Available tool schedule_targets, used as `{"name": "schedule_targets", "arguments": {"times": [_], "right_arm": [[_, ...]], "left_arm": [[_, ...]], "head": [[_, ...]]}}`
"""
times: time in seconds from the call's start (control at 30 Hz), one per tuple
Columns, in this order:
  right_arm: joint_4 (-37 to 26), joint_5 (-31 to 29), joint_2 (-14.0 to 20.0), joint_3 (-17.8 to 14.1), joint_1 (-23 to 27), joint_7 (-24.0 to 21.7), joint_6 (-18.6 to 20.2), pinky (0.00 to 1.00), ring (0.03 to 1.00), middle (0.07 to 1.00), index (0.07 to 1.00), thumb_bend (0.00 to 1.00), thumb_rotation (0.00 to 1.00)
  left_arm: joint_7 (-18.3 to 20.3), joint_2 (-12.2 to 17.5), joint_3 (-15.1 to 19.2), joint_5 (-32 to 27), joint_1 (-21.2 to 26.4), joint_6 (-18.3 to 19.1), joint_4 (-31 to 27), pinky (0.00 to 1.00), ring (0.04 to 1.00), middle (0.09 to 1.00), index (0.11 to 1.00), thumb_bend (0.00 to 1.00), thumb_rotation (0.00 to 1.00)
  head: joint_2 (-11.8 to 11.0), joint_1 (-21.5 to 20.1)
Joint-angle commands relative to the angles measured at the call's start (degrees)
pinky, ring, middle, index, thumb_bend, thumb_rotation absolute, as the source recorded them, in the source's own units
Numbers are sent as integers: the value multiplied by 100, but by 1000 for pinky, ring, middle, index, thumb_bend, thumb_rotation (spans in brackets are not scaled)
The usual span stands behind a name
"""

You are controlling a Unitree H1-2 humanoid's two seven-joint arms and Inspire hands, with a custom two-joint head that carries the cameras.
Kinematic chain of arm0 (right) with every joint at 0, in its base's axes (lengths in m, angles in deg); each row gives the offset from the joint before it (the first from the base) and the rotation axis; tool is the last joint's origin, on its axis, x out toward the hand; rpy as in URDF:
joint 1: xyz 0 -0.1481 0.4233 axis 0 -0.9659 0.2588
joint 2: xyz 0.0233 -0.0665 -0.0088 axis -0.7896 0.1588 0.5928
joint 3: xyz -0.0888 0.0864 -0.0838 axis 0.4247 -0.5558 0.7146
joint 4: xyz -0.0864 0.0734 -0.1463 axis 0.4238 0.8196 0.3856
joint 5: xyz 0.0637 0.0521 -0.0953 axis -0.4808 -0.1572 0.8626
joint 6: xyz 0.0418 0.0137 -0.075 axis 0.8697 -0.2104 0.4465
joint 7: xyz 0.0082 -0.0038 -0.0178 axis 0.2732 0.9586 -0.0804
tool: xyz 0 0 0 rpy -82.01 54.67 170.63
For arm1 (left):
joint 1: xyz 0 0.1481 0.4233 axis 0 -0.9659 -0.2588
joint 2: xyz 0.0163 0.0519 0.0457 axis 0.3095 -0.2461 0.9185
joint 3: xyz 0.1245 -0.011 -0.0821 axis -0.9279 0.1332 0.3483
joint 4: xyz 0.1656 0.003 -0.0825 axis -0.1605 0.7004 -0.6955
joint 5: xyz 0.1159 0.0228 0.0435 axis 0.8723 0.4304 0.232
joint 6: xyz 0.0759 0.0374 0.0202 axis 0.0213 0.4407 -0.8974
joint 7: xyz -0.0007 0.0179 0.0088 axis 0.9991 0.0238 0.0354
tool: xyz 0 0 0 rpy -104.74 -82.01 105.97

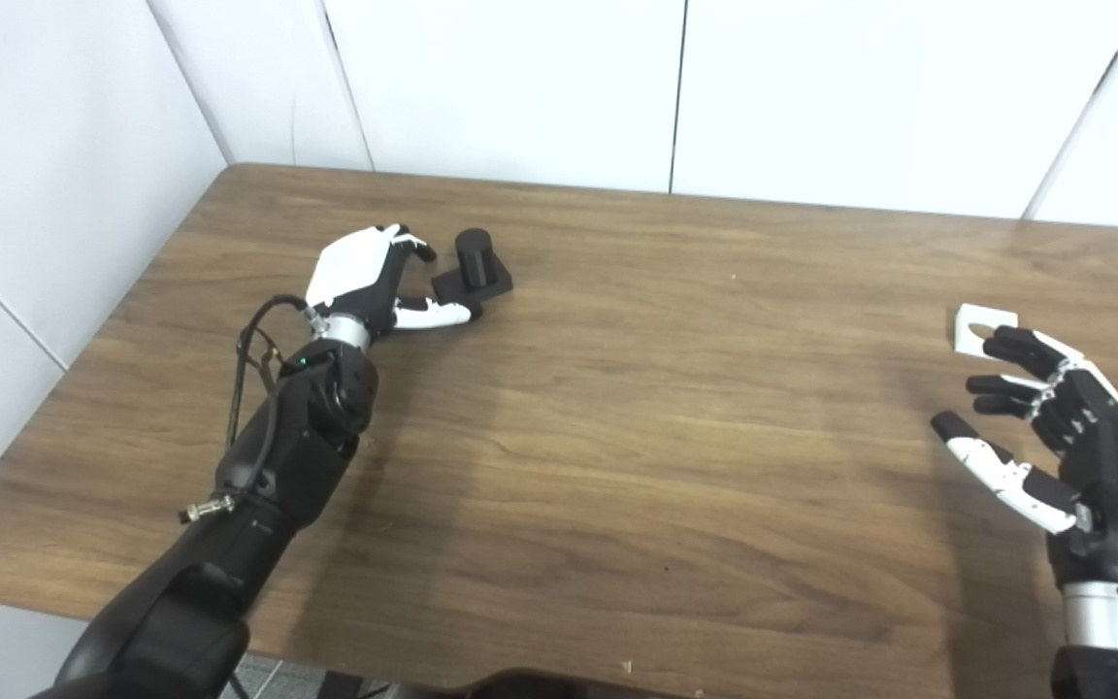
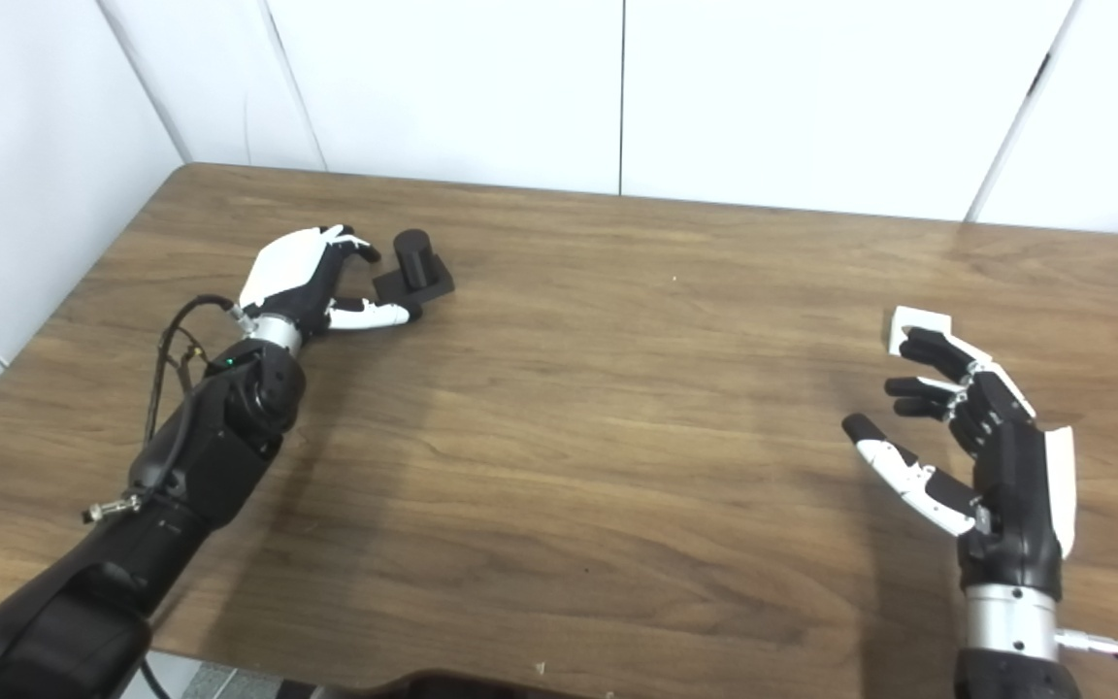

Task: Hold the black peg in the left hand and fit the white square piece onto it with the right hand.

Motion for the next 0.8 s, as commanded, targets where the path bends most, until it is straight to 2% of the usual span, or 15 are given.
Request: {"name": "schedule_targets", "arguments": {"times": [0.0,0.37,0.5,0.6,0.7,0.73,0.77], "right_arm": [[-135,26,-66,-21,38,72,-256,574,621,735,730,520,52],[-121,0,-61,-21,67,68,-243,559,622,741,730,521,71],[-101,24,-47,-21,72,73,-280,556,617,740,731,520,78],[-85,37,-23,-28,87,72,-316,551,616,736,730,516,77],[-110,-15,-23,-44,96,56,-261,556,623,739,732,512,59],[-127,-42,-30,-49,97,51,-238,561,629,741,732,519,83],[-138,-56,-34,-52,98,49,-224,565,632,742,733,516,83]], "left_arm": [[283,-70,-186,-50,116,-87,17,898,992,956,737,826,510],[307,-76,-345,-89,78,-148,-1,928,984,945,735,804,468],[287,-87,-371,-151,64,-169,7,933,985,937,721,804,457],[265,-91,-382,-175,61,-199,26,929,977,923,675,787,431],[205,-113,-335,-241,60,-271,68,938,971,910,611,773,380],[176,-118,-323,-256,60,-299,83,940,966,902,567,764,347],[157,-120,-318,-264,60,-318,92,946,966,899,529,643,222]], "head": [[11,4],[17,-5],[22,-14],[27,-13],[28,-13],[26,-17],[26,-17]]}}
